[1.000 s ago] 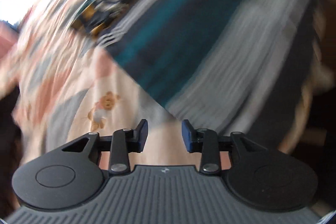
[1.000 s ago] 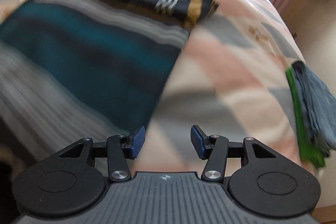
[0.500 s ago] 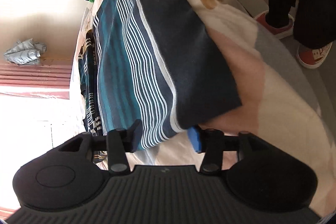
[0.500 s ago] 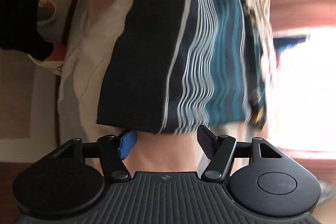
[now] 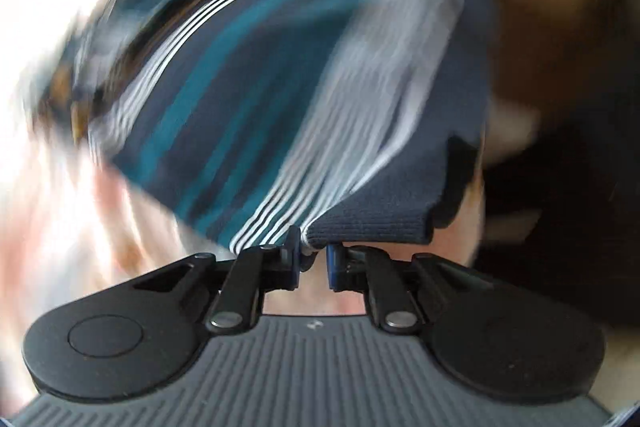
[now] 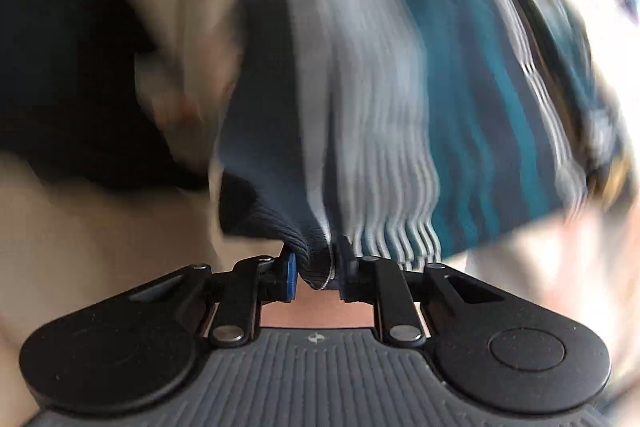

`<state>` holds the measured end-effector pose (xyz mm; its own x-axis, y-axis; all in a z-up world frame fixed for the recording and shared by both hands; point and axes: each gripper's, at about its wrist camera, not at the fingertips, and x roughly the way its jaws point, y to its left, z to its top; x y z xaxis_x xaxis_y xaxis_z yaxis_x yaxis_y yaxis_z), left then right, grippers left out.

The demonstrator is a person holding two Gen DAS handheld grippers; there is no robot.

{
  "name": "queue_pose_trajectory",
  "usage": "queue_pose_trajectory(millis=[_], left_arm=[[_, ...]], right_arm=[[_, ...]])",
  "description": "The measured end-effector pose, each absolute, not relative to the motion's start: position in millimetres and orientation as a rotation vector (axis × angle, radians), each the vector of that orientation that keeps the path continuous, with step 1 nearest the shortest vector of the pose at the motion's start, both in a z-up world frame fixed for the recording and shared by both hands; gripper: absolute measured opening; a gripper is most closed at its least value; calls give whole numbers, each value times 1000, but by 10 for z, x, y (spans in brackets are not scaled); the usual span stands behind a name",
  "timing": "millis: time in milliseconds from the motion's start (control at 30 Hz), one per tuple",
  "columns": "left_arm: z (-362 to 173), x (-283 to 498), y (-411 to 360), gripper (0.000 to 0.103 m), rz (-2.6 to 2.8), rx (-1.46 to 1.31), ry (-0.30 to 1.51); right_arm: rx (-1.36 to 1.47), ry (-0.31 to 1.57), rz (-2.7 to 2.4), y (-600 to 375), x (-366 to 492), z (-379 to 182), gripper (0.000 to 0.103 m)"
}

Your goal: Fold clothes

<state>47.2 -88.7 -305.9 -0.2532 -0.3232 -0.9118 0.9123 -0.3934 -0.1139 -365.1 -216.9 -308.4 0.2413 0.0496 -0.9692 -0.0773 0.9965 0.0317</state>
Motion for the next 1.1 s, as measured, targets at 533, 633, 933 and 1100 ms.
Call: queue_pose_trajectory(millis=[533, 633, 933, 1100], left_arm=[[-3407, 1360, -1177, 44, -1363, 325, 1403], [-3475, 1382, -1327, 47, -1359, 333, 1390], [-3630, 1279, -1519, 47, -1407, 398, 1336], [-3641, 1266, -1508, 22, -1392, 377, 1314]], right_arm=[[935, 959, -338, -3872, -3957, -3382, 41], [1021, 864, -379, -3863, -4016, -3327, 49], [1166, 765, -365, -4044, -4246, -3352, 51], [1292, 668, -353, -4036, -4337, -3442, 64]])
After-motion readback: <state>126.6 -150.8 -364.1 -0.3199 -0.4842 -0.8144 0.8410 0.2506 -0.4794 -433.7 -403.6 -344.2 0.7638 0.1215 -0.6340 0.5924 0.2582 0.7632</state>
